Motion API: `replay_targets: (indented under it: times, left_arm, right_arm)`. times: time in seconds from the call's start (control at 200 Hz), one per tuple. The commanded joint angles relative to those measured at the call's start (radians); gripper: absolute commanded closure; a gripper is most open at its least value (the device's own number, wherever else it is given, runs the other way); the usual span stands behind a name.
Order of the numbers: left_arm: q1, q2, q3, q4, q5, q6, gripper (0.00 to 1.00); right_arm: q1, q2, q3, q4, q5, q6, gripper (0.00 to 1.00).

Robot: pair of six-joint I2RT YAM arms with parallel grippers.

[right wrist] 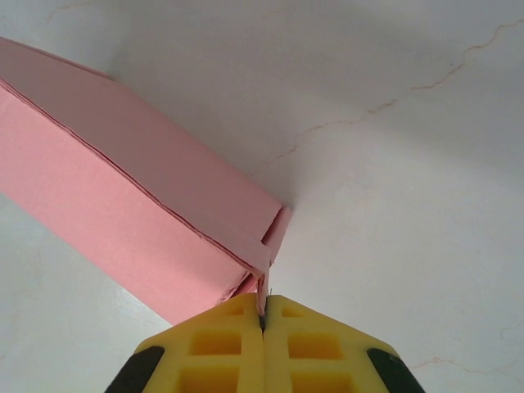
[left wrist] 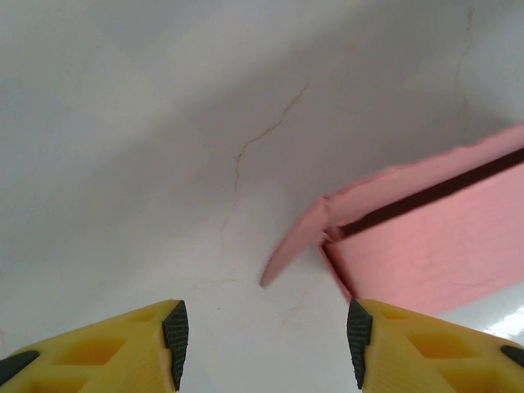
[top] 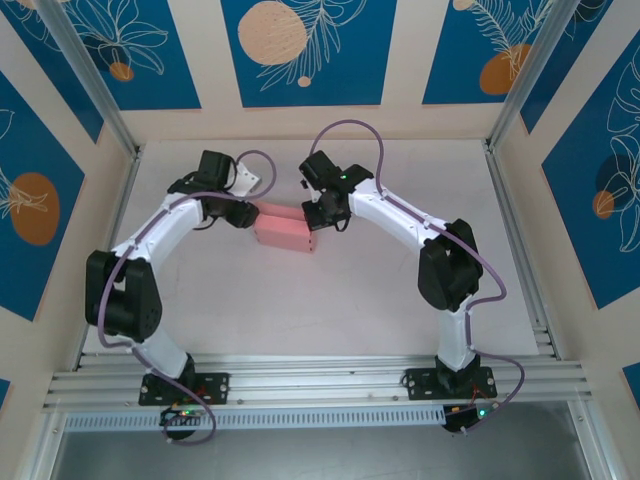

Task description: Fold the paper box

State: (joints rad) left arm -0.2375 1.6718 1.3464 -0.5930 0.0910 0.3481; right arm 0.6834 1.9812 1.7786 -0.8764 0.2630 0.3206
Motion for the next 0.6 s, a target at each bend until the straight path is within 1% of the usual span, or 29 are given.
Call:
replay_targets:
  times: [0.0,0.105,0.26,0.355,0.41,0.495,0.595]
  left_arm:
    - [0.027,0.027,0.077,-0.042,0.111,0.07,0.45]
    - [0.027,0.034,0.088,-0.039,0.173,0.068,0.45]
    - [0.027,0.063,0.107,-0.05,0.185,0.047,0.49]
    - [0.027,0.08,0.124,-0.075,0.2,0.019,0.53]
    - [0.027,0.087,0.128,-0.082,0.188,-0.003,0.56]
    - [0.027,0.092,0.135,-0.097,0.17,-0.033,0.65]
    - [0.027,0.095,0.138,-0.101,0.163,-0.054,0.69]
  right_arm:
    - [0.008,0.029,0.02,-0.035,0.004,-0.012,0.97]
    - [0.009,0.031,0.025,-0.035,0.004,-0.009,0.97]
    - [0.009,0.037,0.036,-0.039,0.002,-0.012,0.97]
    - [0.009,0.041,0.039,-0.043,0.005,-0.013,0.97]
    - [0.008,0.042,0.039,-0.044,0.005,-0.012,0.97]
    - [0.008,0.041,0.039,-0.043,0.005,-0.012,0.97]
    - [0.007,0.044,0.042,-0.044,0.005,-0.014,0.97]
